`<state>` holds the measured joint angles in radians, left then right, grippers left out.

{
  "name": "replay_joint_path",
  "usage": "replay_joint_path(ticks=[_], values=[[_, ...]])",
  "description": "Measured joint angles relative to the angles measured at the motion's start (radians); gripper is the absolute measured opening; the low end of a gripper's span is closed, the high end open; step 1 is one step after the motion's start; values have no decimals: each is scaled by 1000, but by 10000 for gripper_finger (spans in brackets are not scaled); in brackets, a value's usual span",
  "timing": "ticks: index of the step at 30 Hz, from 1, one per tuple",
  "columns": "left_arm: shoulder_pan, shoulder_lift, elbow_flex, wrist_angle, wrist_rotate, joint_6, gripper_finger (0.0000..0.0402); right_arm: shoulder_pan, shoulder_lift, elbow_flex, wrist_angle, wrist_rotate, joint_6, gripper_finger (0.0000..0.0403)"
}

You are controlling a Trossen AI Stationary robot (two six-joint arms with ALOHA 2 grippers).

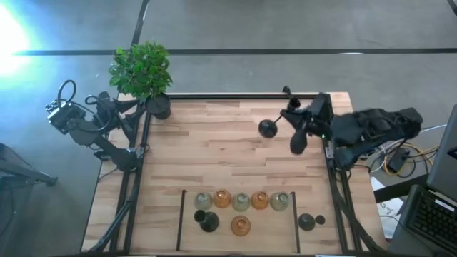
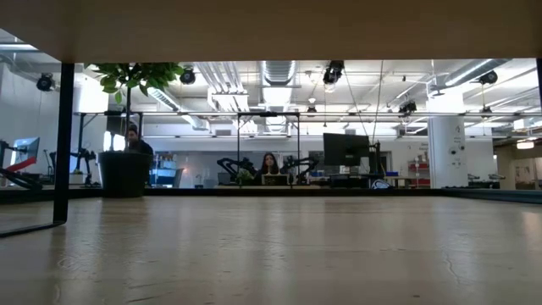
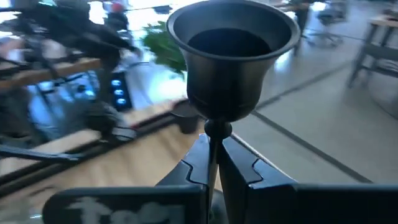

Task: Pick & Place candle stick holders
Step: Put the top black candle holder on the shelf

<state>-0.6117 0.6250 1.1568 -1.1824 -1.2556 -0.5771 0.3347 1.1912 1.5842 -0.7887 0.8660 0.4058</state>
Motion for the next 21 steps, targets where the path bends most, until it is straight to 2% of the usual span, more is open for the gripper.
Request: replay_joint_path(ticks=[5, 11, 15, 21], values=[[0, 0, 0, 1, 6, -13, 190, 156, 128, 188, -48, 27, 13, 9], [0, 0, 0, 2, 6, -32, 190, 333, 287, 398, -243, 31, 182, 9], [0, 0, 0, 3, 7, -36, 190, 439, 387, 528, -347, 73, 292, 9], [0, 0, 0, 3, 8, -38, 190, 553, 543, 717, -360, 115, 343, 9]])
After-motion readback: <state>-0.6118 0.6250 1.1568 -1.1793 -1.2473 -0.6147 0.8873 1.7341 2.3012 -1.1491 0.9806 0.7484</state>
